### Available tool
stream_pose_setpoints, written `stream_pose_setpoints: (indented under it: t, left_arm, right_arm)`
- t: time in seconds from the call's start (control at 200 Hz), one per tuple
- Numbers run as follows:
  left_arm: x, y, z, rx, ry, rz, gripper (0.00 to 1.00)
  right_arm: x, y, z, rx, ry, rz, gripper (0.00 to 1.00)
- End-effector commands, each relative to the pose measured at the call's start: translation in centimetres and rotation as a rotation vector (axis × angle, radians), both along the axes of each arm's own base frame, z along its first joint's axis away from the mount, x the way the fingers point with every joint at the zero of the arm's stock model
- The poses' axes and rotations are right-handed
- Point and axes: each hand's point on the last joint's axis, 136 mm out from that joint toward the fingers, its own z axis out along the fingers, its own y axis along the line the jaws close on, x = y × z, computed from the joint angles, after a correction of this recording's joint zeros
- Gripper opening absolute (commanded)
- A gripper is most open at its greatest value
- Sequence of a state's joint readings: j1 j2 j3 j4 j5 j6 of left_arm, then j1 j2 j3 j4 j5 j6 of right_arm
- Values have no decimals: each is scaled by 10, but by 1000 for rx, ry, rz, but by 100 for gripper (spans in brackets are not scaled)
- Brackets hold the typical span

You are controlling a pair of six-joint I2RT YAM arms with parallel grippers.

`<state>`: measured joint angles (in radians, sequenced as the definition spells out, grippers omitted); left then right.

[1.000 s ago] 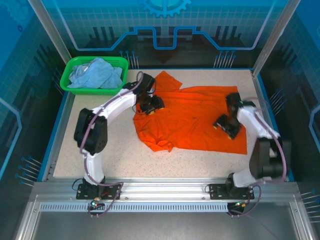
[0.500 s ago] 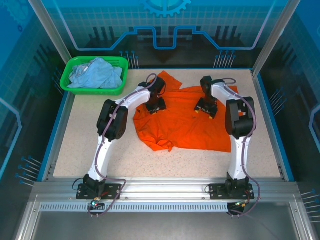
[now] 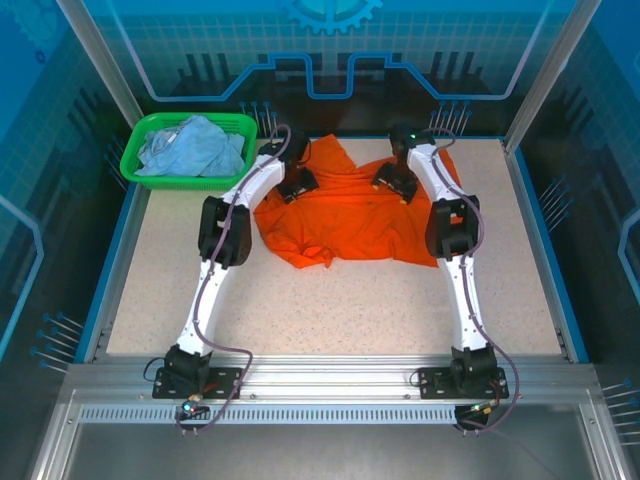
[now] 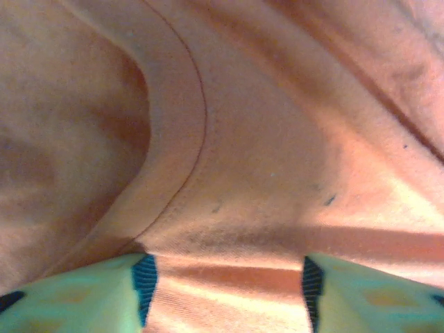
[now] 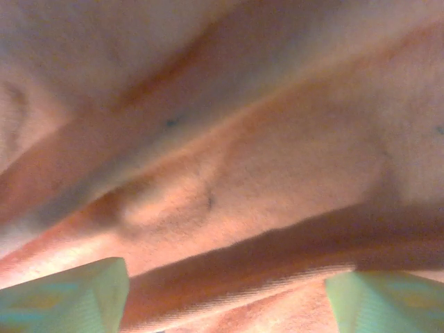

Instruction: Fold and stack the t-shirts

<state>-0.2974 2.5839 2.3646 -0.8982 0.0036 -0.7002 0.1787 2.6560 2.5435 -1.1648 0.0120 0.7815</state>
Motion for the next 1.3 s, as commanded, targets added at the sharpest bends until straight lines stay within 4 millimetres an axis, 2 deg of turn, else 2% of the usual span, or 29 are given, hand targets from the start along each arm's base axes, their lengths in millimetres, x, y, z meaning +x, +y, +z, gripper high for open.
stream_pose_setpoints:
  t: [0.0, 0.1, 0.175, 0.185, 0.195, 0.21, 0.28, 0.345, 0.42, 0.465, 0.545, 0.615, 0.665, 0.775, 0.925, 1.0, 1.07, 1.141, 1.296]
  left_arm:
    - [-14, 4, 12, -17, 55, -11, 73]
    - [-17, 1, 65, -49, -15, -35, 84]
    - [-27, 1, 107, -64, -77, -58, 86]
    - [-29, 1, 113, -63, -86, -60, 86]
    - [-31, 2, 116, -63, -91, -63, 86]
    - [-34, 1, 125, -66, -105, -66, 87]
    - [-56, 2, 145, -75, -120, -84, 86]
    - [-83, -3, 151, -96, -114, -120, 82]
    - [-124, -6, 140, -122, -61, -152, 77]
    - [-151, -9, 133, -160, -26, -176, 73]
    - [-198, -10, 108, -200, 55, -196, 70]
    - [-231, -13, 84, -303, 114, -178, 68]
    - [-245, -18, 73, -407, 133, -142, 66]
    - [-257, -26, 55, -531, 143, -85, 65]
    - [-251, -35, 55, -551, 90, -81, 65]
    - [-246, -32, 55, -520, 60, -65, 65]
    - [-244, -30, 51, -515, 46, -38, 60]
    - [-246, -24, 45, -500, 40, 1, 58]
    - [-255, -19, 31, -497, 39, 45, 59]
  right_arm:
    - [-20, 8, 4, 15, 79, 6, 83]
    - [-26, 7, 48, 23, 10, 29, 90]
    - [-36, 4, 90, 50, -67, 38, 93]
    - [-39, 3, 89, 50, -64, 38, 93]
    - [-41, 2, 102, 54, -88, 39, 93]
    - [-45, 1, 111, 54, -101, 41, 94]
    - [-66, -10, 140, 37, -145, 48, 94]
    - [-96, -29, 148, 29, -135, 16, 94]
    - [-139, -60, 135, 49, -105, -76, 89]
    - [-169, -82, 120, 70, -74, -152, 85]
    - [-220, -115, 89, 131, -25, -279, 76]
    - [-253, -132, 67, 178, 6, -332, 70]
    - [-267, -140, 55, 190, 21, -341, 66]
    - [-273, -150, 41, 203, 5, -339, 59]
    - [-264, -156, 25, 219, -4, -355, 55]
    - [-256, -162, 18, 217, -12, -365, 48]
    - [-253, -168, 11, 205, -1, -375, 42]
    - [-251, -173, 4, 207, 16, -395, 40]
    - [-249, -185, -3, 192, 16, -441, 36]
